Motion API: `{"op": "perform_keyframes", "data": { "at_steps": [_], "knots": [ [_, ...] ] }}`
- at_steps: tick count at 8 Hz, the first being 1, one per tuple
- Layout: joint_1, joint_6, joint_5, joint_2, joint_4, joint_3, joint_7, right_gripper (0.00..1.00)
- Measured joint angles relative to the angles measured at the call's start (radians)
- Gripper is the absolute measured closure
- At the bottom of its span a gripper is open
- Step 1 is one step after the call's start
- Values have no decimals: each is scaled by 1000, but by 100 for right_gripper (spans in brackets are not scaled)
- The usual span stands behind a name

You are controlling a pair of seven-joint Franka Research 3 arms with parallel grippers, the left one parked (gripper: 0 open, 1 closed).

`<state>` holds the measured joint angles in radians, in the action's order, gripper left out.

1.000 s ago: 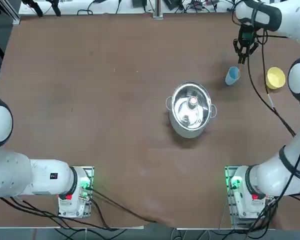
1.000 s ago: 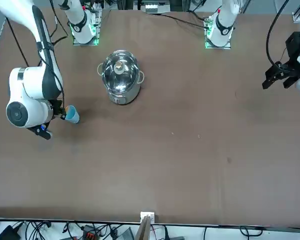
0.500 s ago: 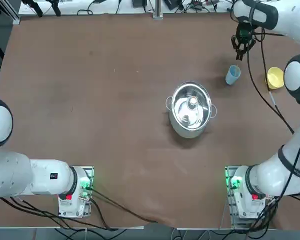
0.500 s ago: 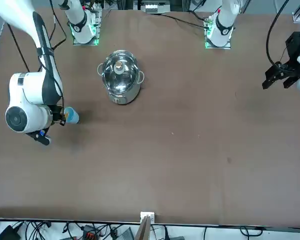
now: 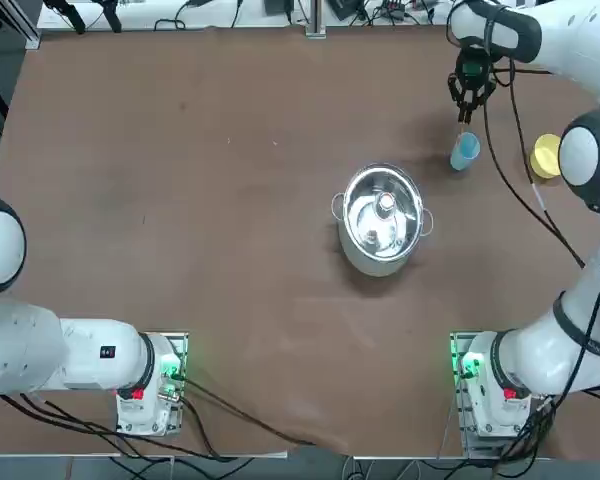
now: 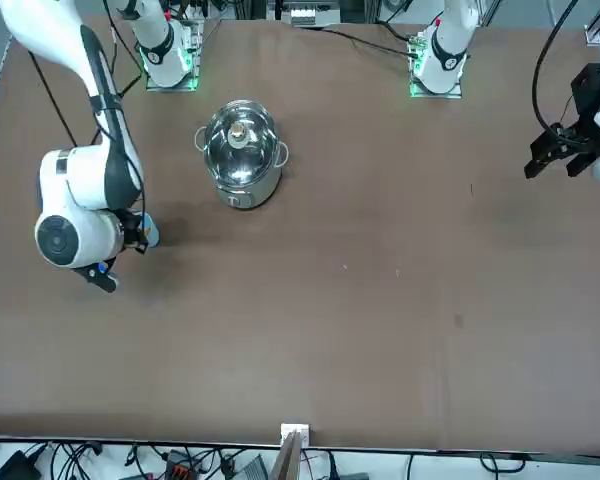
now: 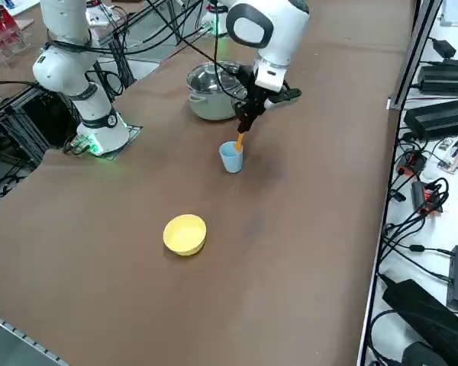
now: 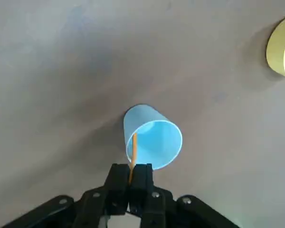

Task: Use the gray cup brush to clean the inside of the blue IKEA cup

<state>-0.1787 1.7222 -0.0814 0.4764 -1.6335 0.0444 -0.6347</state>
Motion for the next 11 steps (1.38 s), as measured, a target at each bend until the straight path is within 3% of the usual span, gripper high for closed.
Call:
{"op": "perform_keyframes", "data": {
  "at_steps": [5,8,11],
  "knots": [
    [12,-64,-4,0,2,17,0,96],
    [35,-64,-60,1,10,21,8,96],
    [32,-67,-62,0,78,18,12,96]
  ]
}}
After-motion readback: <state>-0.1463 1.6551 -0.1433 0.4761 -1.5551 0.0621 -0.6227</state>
